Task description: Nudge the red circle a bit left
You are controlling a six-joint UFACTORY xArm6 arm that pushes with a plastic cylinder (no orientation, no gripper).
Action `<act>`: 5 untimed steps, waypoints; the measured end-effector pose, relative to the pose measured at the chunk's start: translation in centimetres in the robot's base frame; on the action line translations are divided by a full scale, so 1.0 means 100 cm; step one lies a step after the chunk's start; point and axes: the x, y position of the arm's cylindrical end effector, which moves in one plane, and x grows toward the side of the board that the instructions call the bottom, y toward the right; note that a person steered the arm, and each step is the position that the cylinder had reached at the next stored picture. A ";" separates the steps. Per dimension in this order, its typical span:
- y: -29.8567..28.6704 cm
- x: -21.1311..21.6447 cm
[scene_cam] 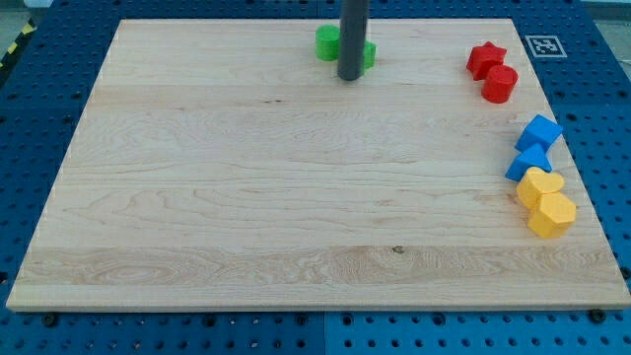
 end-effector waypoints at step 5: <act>0.176 0.064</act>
